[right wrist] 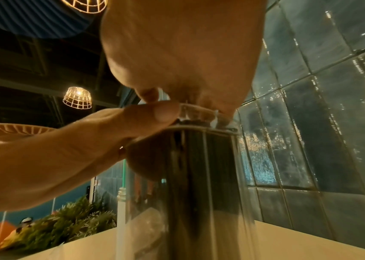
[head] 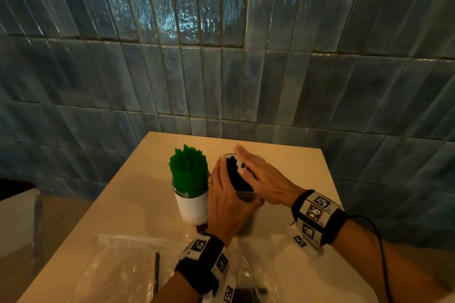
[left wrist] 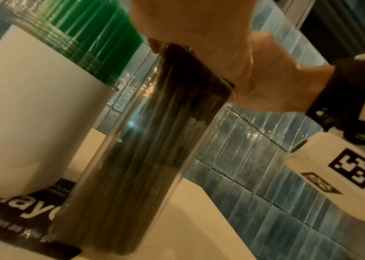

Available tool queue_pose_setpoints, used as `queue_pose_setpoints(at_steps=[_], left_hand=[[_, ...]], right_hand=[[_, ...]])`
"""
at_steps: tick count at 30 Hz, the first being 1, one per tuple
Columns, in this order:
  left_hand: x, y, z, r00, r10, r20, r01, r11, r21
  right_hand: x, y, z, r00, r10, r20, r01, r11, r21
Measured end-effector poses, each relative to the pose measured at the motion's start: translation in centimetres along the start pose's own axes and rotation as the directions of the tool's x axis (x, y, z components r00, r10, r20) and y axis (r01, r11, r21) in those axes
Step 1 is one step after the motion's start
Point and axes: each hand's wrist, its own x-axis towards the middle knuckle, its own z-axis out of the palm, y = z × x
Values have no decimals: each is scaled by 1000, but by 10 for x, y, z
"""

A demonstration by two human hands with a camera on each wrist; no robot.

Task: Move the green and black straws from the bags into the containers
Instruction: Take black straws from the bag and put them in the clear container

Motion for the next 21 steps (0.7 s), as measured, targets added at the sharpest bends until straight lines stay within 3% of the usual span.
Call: queue_pose_setpoints(at_steps=[3, 5, 7, 8, 10, 12, 14, 16, 19, 21], left_hand=[[-1, -1, -3, 1000, 11, 18, -11, 1000, -8], [0, 0, -6, 999, 13, 33, -13, 1000, -6], [-1, 4, -10, 997, -17, 74, 19, 999, -29], [-2, 5, -15, 994, -34, 101, 40, 997, -61], [-12, 4, -32, 990, -47, 133, 62, 992, -111], [-36, -5, -51, 985, -61, 159, 80, 990, -114], [-70, -22, -66, 975, -132, 178, 139, 990, -31], [-105, -45, -79, 912, -334, 237, 318, 942, 104], [-139, -83, -95, 659, -678, 326, 588, 734, 340], [-148, -99, -102, 554, -765, 329, 676, 644, 358]], right_hand=[[-2, -3, 0, 995, 10, 103, 9, 983, -182], [-5, -4, -4, 999, -45, 20, 47, 993, -111], [-16, -4, -4, 988, -60, -143, 59, 998, -10], [-25, -3, -3, 964, -48, -263, 67, 996, 63], [-51, 2, 4, 851, 19, -525, 106, 972, 208], [-84, 13, 19, 738, 176, -651, 93, 930, 357], [-116, 28, 44, 725, 380, -574, -13, 842, 540], [-143, 48, 76, 774, 511, -374, -229, 776, 587], [-167, 66, 121, 814, 581, 28, -533, 726, 435], [-171, 67, 141, 817, 544, 193, -574, 730, 372]])
